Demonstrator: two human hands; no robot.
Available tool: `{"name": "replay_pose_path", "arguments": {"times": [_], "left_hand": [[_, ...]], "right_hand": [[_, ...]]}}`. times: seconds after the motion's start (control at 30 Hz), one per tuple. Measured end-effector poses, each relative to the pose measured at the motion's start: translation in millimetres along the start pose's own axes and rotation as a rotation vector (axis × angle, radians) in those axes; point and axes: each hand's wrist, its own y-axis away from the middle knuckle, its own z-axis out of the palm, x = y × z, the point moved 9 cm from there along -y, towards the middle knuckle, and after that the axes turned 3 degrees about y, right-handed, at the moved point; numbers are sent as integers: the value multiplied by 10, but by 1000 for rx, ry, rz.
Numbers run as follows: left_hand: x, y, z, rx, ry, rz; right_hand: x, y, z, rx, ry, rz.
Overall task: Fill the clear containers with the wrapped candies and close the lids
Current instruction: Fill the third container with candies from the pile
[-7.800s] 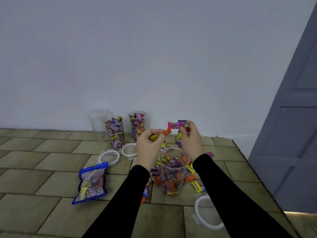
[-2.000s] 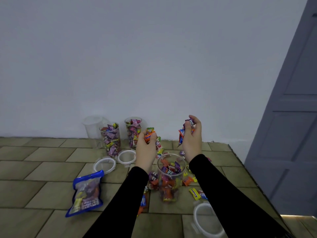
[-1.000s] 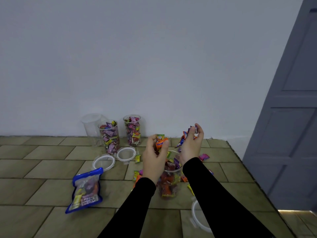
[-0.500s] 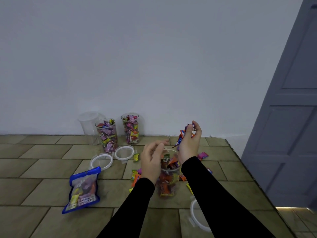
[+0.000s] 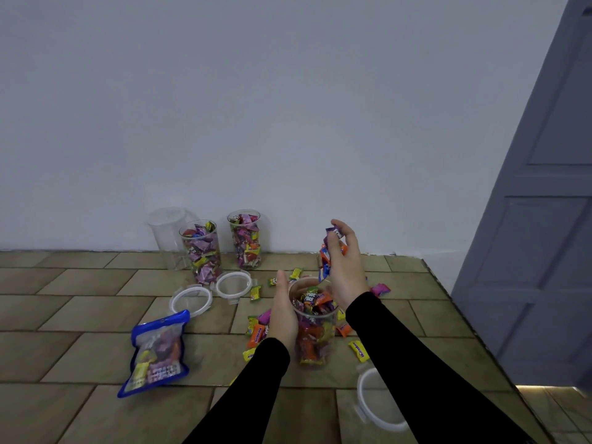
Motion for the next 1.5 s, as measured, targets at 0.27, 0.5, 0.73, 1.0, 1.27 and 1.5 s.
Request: {"name": "replay_pose_path", "arguments": {"times": [0.27, 0.5, 0.73, 1.0, 1.27, 1.5], "left_hand": [[-34, 22, 44, -24, 55, -53], [-127, 52, 46, -43, 104, -170], [-106, -21, 9, -22, 106, -114], [-112, -24, 46, -53, 157, -97], [-139, -44, 27, -58, 139, -107], [-92, -38, 20, -71, 101, -65]], "right_hand": [[7, 45, 20, -42, -30, 17], [-1, 89, 55, -78, -101, 70], [-107, 175, 144, -157, -40, 33], [-40, 153, 252, -283, -14, 5], [-190, 188, 258, -384, 224, -96], [-177, 311, 341, -749, 1195, -181]]}}
